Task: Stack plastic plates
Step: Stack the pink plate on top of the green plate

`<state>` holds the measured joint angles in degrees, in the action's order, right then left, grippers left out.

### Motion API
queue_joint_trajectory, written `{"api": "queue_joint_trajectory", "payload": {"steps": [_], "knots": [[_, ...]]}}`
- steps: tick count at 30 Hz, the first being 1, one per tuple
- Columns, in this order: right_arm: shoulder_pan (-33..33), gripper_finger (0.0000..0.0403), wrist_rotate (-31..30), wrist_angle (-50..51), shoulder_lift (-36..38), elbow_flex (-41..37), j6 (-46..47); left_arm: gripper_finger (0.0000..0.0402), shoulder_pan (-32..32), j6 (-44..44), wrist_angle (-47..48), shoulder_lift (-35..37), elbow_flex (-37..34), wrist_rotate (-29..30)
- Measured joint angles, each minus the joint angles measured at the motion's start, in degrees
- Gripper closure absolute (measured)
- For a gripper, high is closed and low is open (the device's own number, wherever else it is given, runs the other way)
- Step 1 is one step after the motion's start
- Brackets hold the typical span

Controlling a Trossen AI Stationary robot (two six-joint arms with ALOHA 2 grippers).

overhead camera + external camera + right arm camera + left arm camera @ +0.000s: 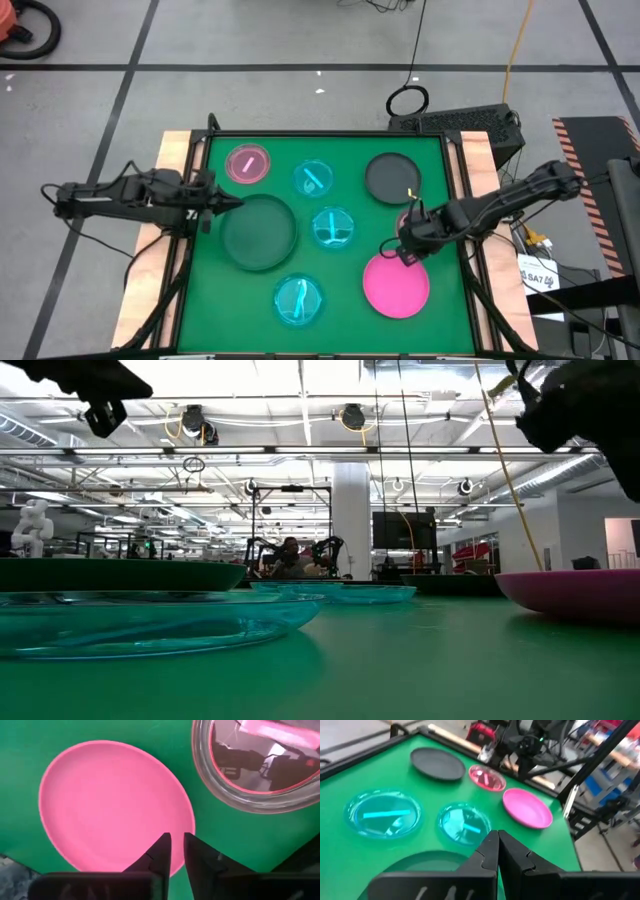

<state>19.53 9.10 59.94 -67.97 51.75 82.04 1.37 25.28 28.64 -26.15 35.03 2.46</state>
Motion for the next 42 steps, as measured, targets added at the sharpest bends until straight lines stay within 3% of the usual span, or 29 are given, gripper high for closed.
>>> {"api": "queue_joint_trajectory", "payload": {"steps": [11, 19, 26, 34, 42], "knots": [[5.1, 0.0290, 0.0, -8.3, 0.0, -9.8, 6.6, 0.0396, 0.0, 4.6, 1.3, -7.6, 2.0, -1.6], [6.8, 0.0279, -0.3, -13.4, 0.0, -14.6, 7.3, 0.0396, 0.0, 5.1, 1.2, -8.0, 2.0, -2.5], [6.9, 0.0303, -1.4, -16.6, 0.0, -17.8, 7.3, 0.0396, 0.0, 5.9, 1.2, -8.0, 2.0, -2.6], [6.8, 0.0388, -1.9, -20.9, 0.1, -18.6, 6.9, 0.0396, 0.0, 7.7, 1.2, -8.0, 2.0, -3.6], [6.8, 0.0396, -4.5, -27.5, 0.0, -18.5, 9.3, 0.0396, 0.0, 9.6, 1.2, -8.0, 2.0, -4.0]]}}
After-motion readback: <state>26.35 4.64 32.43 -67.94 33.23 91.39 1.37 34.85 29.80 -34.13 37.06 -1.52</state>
